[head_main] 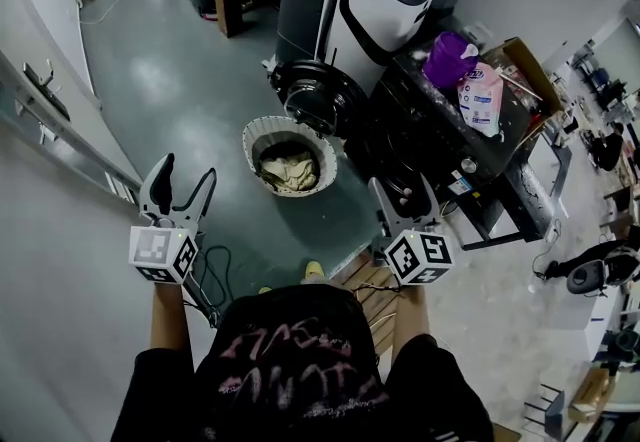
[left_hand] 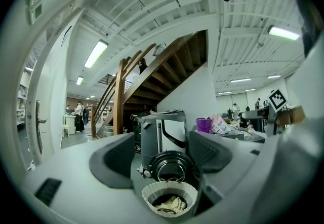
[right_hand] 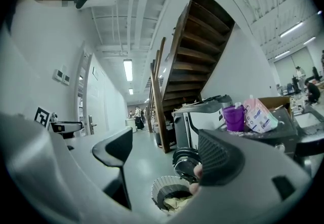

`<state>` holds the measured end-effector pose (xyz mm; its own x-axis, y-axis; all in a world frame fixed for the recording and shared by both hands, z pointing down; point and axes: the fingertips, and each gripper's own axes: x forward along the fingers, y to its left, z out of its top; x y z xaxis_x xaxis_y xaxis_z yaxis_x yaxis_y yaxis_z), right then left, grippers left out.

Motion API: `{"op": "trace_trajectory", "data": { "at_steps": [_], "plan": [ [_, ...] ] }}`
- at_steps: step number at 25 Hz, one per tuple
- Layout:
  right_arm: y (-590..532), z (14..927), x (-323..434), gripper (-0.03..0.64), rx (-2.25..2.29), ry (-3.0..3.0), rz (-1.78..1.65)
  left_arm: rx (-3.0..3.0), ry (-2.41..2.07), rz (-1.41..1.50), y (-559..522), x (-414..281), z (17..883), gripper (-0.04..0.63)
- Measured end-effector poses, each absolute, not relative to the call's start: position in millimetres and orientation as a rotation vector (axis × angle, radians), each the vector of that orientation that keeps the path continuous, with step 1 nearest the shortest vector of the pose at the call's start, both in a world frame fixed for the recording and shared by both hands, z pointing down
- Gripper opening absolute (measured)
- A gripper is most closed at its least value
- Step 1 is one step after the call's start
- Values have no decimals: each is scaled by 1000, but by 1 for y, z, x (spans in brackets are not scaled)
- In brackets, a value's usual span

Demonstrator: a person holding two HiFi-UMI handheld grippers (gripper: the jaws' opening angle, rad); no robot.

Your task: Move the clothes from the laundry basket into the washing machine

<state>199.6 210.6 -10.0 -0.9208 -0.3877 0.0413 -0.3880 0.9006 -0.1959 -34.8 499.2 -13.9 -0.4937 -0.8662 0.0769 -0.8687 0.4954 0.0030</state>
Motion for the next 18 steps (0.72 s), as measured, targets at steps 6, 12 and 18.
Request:
{"op": "trace_trajectory", "data": {
  "at_steps": [6,12,18],
  "plan": [
    [227,-1,198,405,601,-3046,320,1543,-2638,62,513,-34,-2,337],
    [216,7,189,411,589,-3041,324,1541,-2609,101,502,-38,9,337],
    [177,24,169,411,608,-3005,379,1519,-2571,153,473,-61,17,337]
  ]
}}
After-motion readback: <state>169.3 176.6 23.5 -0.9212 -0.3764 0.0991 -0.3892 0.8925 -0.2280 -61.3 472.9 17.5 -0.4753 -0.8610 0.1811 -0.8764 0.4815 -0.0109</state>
